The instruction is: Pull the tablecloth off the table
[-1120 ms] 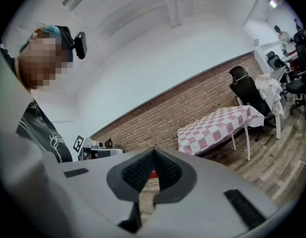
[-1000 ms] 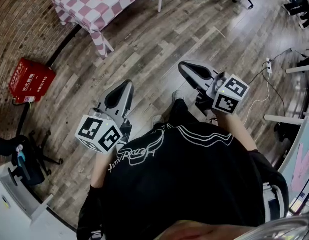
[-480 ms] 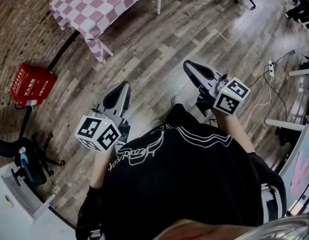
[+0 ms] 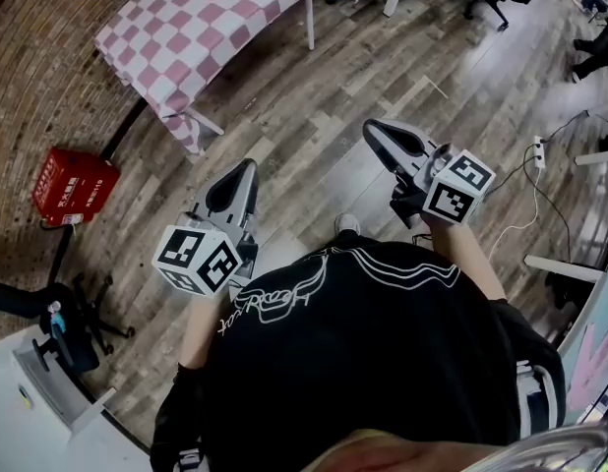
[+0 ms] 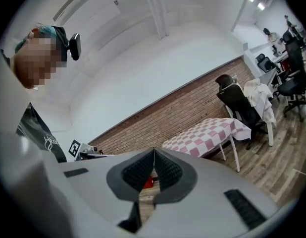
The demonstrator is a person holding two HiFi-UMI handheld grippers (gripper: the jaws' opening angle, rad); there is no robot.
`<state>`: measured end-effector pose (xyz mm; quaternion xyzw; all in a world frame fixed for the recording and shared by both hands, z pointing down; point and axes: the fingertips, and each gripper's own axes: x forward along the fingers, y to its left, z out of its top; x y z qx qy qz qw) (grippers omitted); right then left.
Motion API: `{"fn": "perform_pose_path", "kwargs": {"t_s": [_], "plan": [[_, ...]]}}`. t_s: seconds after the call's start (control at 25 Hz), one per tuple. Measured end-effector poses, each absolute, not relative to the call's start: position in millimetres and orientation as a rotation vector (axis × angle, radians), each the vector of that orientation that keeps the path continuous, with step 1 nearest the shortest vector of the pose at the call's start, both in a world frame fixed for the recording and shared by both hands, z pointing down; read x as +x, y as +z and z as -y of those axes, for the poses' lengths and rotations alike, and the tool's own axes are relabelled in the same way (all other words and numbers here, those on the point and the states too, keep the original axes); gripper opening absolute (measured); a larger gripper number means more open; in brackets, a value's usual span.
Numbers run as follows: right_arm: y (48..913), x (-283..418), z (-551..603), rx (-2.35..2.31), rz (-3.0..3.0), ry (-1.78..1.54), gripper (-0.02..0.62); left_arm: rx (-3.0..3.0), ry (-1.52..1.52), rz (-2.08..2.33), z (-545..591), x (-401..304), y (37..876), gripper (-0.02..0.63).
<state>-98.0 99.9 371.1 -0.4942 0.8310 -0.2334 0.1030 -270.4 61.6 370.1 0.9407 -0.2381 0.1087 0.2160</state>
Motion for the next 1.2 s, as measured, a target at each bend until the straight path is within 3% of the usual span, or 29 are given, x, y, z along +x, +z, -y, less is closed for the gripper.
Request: {"fn": "perform_pose_path", "kwargs": {"t_s": [0.4, 0.88, 1.2], "plan": [[355.3, -15.5, -70.4, -1.428, -2.497, -0.619, -0.003, 2.642, 0.252, 0.718, -27.9, -198.4, 350.6, 0.006], [382.4, 17.4, -21.2, -1.452, -2.547, -0.649, -0.003, 2.591, 0.277, 0.832, 24.9, -191.0, 385.1, 0.006], [407.5, 53.1, 65.6, -1.513, -2.508, -0.756, -0.003, 2.522, 0.277, 0.889, 117.1, -184.6, 411.3, 0.008]]}}
